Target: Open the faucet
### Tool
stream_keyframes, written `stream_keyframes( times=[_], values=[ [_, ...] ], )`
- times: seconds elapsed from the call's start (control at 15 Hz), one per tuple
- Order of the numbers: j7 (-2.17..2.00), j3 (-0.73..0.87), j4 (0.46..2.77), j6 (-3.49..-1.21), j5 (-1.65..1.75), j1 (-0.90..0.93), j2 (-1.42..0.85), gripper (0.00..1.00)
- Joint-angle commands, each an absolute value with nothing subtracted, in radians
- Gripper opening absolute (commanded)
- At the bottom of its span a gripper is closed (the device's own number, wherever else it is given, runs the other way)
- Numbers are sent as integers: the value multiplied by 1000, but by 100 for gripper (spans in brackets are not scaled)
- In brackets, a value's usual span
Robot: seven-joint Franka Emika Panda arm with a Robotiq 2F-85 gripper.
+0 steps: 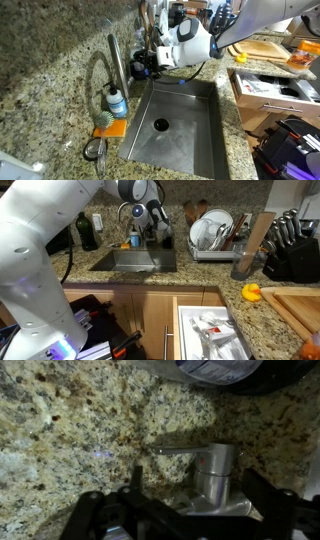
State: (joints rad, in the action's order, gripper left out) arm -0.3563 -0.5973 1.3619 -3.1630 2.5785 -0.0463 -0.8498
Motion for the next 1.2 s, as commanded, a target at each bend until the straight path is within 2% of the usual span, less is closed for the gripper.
stream_keyframes(
  times=[0.0, 0.2, 0.27, 1.13],
  values=[
    [-387, -759, 1246, -3237, 2628, -122, -972, 100],
    [-355, -887, 1167, -3223, 2599, -176, -1075, 100],
    [-392, -814, 1248, -3196, 2597, -140, -979, 100],
    [-271, -827, 1207, -3121, 2597, -134, -1045, 100]
  ],
)
